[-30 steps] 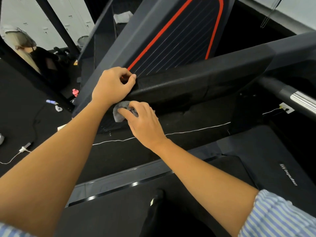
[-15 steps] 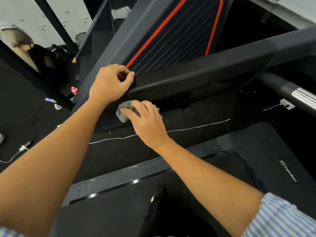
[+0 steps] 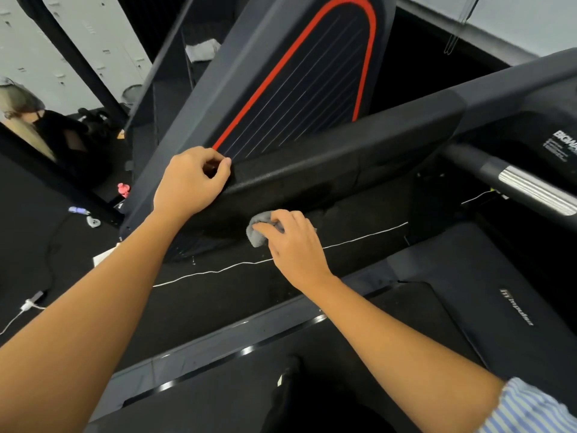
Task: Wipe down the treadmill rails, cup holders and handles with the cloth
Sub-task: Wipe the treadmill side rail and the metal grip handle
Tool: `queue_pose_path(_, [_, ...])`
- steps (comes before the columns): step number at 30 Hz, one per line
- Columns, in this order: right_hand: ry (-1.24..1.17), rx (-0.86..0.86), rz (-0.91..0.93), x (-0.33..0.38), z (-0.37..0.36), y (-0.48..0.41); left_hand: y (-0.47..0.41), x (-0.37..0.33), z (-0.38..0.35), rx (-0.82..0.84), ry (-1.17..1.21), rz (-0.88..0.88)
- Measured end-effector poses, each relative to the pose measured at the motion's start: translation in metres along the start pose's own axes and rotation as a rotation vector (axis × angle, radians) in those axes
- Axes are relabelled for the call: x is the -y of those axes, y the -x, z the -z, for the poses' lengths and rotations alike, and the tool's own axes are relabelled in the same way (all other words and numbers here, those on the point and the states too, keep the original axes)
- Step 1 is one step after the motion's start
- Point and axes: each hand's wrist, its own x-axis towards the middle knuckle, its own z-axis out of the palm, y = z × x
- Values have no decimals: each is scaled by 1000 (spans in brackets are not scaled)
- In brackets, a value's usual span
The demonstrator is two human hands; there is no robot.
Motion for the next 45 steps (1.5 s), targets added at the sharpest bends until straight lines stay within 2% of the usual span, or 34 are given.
queue_pose_path(9, [-116, -209, -339, -30, 68, -4, -8, -6, 3, 136, 3, 5])
queue_pose_path(13, [-195, -293, -454, -37, 92, -12, -19, -30, -6, 130, 51, -110])
queue_pose_path(17, [-404, -449, -658, -34, 123, -18, -18, -91, -28, 127, 280, -255])
queue_pose_path(20, [-523, -543, -824, -34, 141, -16, 3, -141, -43, 282, 525, -271])
queue_pose_path(24, [-776, -619, -1075, -34, 156, -2, 28, -188, -60, 501, 840, -204])
queue_pose_path(27, [-1115, -623, -1097, -31, 170, 14, 36, -202, -75, 568, 996, -225])
queue_pose_path(29, [-1209, -597, -1070, -31, 178, 26, 37, -207, -87, 614, 1011, -221])
queue_pose_path(33, [-1026, -539, -1100, -45, 197, 47, 35, -229, -112, 603, 952, -219])
queue_pose_path(37, [-796, -546, -1229, -78, 231, 64, 29, -267, -144, 530, 895, -175])
queue_pose_path(40, [-588, -621, -1267, -114, 263, 79, 26, -304, -162, 502, 848, -171])
queue_pose_path(45, [-413, -833, -1283, -166, 321, 110, 24, -365, -199, 414, 765, -396])
